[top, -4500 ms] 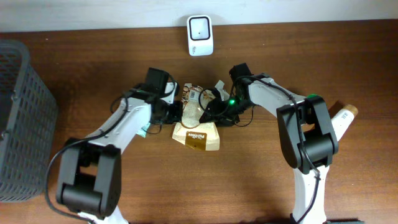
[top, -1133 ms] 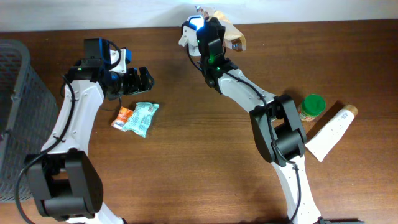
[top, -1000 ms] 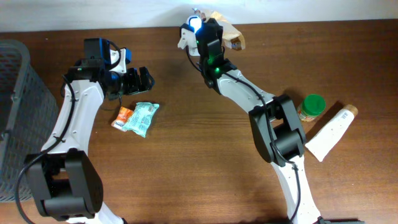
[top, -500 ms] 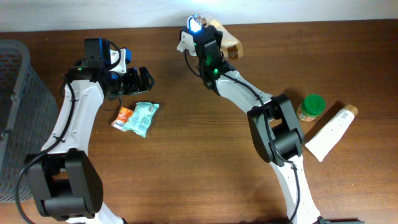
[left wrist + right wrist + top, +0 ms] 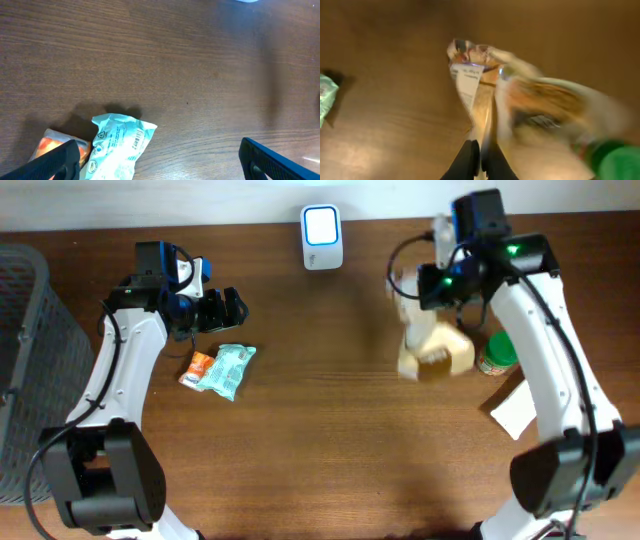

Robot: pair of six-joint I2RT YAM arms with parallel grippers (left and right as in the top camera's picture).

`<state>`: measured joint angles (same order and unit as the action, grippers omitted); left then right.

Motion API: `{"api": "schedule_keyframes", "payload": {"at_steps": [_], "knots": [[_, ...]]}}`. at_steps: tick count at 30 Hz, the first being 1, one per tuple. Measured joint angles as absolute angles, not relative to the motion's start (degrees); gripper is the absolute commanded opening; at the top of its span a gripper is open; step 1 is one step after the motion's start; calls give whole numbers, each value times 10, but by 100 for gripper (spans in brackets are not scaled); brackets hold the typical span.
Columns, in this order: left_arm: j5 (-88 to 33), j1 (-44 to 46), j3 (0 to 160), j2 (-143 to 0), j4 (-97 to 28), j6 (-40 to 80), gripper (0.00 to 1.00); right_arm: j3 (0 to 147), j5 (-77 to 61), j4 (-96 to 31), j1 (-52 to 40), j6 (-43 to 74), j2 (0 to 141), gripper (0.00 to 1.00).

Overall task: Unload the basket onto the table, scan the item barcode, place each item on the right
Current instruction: 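Carry the grain bag right and set it on the item pile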

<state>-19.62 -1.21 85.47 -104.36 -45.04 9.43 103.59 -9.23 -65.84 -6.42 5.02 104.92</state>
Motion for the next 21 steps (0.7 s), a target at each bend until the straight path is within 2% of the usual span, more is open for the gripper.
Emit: {"api": "schedule_keyframes", "payload": {"at_steps": [6,7,9,11,13,17,21], "knots": [[-196,-12,855,-1044,-450,94,99,927,-136,-639,43,75,1057,6],[-196,-12,855,-1044,-450,94,99,926,-136,-637,53,75,1057,9],[-196,-12,855,-1044,-450,94,99,926,-144,-632,58,59,1057,24],[-196,-12,855,-1044,-450,94,99,926,-152,-624,32,45,1057,35],[-196,-12,855,-1044,-450,94,99,925,-158,-616,6,44,1057,38],[-196,-12,855,-1044,-450,94,99,904,-166,-551,-74,55,1064,39],[-196,-12,855,-1044,-450,94,99,889,-170,-505,-126,74,1161,40]]}}
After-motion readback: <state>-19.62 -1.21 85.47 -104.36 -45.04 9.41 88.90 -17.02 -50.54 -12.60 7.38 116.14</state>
